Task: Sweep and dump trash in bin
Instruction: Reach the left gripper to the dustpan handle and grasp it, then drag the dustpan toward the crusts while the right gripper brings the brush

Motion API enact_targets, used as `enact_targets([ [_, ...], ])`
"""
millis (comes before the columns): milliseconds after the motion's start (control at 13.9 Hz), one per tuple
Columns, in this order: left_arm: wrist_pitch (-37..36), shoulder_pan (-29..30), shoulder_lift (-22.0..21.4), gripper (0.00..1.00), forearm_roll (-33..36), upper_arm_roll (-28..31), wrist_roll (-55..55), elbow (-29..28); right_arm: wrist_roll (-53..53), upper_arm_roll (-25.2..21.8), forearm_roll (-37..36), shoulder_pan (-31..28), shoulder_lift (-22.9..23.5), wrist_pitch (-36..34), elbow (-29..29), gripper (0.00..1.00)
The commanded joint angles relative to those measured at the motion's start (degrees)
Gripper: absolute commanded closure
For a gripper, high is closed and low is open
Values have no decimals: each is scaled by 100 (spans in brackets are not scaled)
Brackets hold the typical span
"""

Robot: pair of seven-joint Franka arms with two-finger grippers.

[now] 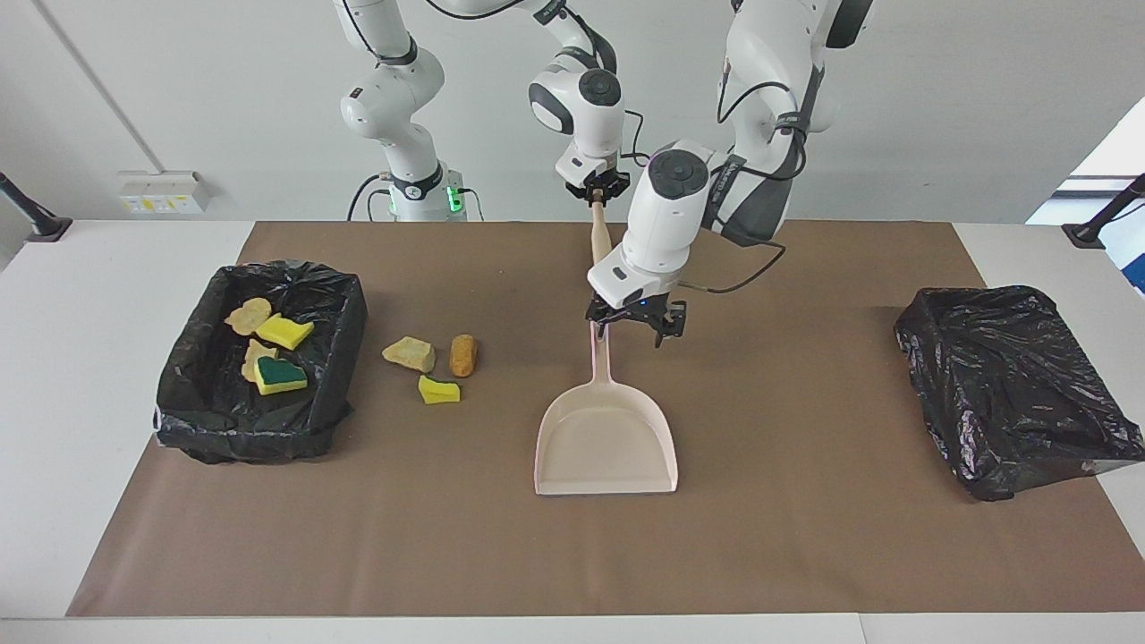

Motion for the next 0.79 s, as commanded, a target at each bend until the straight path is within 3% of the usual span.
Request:
enact_targets([
  [0, 356, -120, 239, 0, 96, 95, -200, 11, 51, -44, 42, -26, 77, 92, 61, 100],
  [144, 523, -251, 433, 0, 96, 121, -376, 20, 25, -53, 16, -113, 7, -13, 69, 100],
  [359, 611, -260, 547, 0, 96, 130, -403, 29, 7, -70, -326, -411, -448, -731, 61, 100],
  [431, 638, -260, 574, 6, 96, 121, -412, 37, 7, -70, -554, -526, -650, -1091, 61, 100],
  [719, 700, -260, 574, 52, 341, 121, -394, 29, -106, -70, -1380, -1184, -1503, -2419, 61, 100],
])
